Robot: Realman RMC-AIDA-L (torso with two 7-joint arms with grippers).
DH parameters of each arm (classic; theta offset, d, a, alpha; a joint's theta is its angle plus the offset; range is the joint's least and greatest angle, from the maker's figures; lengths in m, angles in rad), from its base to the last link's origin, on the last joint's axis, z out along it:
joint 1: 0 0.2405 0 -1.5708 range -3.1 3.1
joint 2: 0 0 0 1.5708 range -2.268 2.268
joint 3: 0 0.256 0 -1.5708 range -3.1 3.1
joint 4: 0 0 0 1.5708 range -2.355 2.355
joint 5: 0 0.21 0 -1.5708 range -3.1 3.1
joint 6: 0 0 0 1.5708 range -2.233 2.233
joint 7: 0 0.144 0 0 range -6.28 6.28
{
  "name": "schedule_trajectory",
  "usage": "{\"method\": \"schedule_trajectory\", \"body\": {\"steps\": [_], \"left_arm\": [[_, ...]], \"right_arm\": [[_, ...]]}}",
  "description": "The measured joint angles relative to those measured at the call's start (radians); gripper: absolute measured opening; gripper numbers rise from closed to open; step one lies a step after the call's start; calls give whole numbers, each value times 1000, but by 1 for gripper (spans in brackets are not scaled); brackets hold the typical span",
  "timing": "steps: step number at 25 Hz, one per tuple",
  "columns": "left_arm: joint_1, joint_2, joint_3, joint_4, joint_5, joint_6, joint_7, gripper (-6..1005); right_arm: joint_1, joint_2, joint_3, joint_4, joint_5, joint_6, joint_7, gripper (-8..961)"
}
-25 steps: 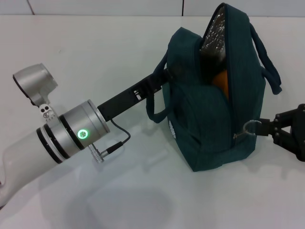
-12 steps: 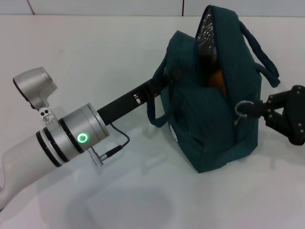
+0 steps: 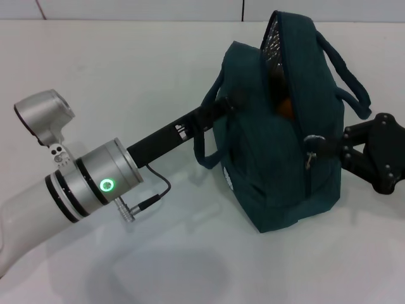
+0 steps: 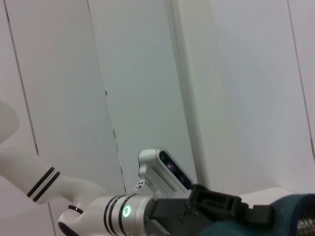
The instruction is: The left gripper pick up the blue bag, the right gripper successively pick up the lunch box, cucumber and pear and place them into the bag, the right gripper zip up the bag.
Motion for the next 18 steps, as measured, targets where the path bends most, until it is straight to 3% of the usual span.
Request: {"method": "schedule_trajectory", "body": {"steps": [5,18], "left_arm": [[-1,3,-9,-18,-4,11,22,213],[5,12,-101,-68,-2,86,139,748]], "right_arm": [[7,1,-1,11,8,3,-4,7],[29,2,-2,53,27,1,-36,7]]}}
